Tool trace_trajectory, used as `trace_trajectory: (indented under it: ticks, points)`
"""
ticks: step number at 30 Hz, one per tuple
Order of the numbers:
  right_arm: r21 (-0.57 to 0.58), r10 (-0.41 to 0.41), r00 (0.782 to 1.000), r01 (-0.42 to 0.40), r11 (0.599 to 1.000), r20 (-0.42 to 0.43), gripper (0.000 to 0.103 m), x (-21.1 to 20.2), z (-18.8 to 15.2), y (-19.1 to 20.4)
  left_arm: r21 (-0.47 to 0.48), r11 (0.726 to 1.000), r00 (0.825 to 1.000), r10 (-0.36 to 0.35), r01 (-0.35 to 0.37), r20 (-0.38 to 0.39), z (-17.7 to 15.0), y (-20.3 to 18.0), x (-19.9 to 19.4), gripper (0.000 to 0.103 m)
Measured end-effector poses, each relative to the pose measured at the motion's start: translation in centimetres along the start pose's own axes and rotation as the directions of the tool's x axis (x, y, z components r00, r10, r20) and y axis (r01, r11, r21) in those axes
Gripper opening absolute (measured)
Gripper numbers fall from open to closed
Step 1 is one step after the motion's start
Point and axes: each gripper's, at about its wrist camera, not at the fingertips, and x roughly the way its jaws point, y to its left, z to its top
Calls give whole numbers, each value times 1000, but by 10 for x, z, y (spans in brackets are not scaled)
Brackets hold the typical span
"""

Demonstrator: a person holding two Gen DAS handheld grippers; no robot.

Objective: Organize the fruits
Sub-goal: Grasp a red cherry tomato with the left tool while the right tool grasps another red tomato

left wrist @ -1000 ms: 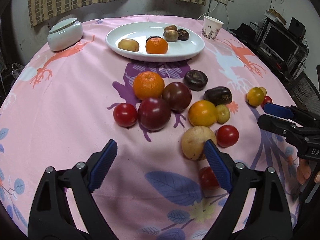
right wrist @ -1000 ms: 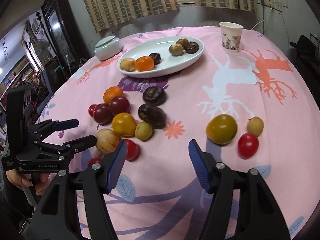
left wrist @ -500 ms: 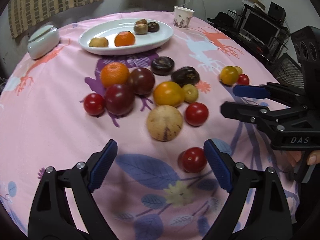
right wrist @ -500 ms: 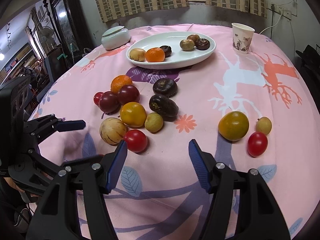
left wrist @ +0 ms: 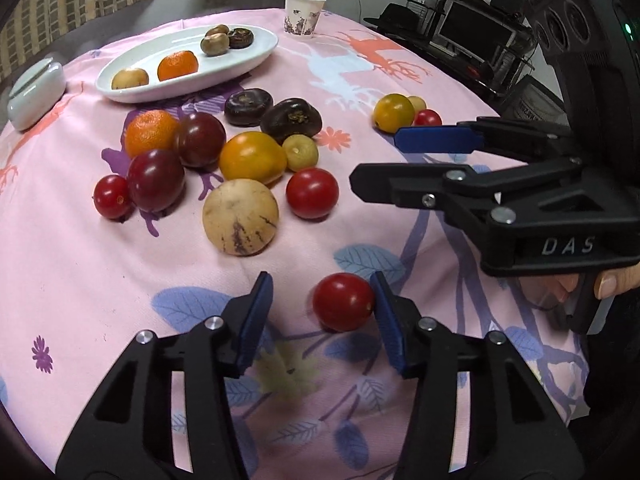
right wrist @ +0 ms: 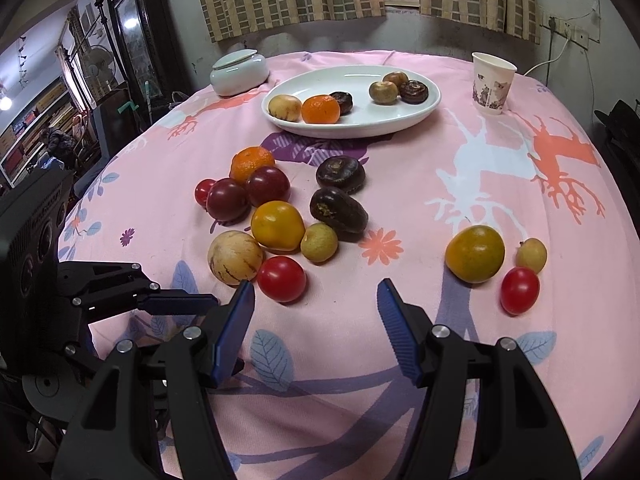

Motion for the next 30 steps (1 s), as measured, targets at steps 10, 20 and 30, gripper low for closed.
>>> trace_trajectory:
  ticks: [10,20,30]
  points:
    - [-23,9,1000,-9,1000,-22,65,8,-3,5,2,998,997,62,-62,54,4,6,-17,29]
    - [-89,-49,998,45,995,-47,64,32,-4,31,-92,988,987,133,-125,91,12,37,-27,29]
    - [-78,-78,996,74,994,-52,31,43,4,40,-146,982,989,131,-120,71,12,53,-23,29]
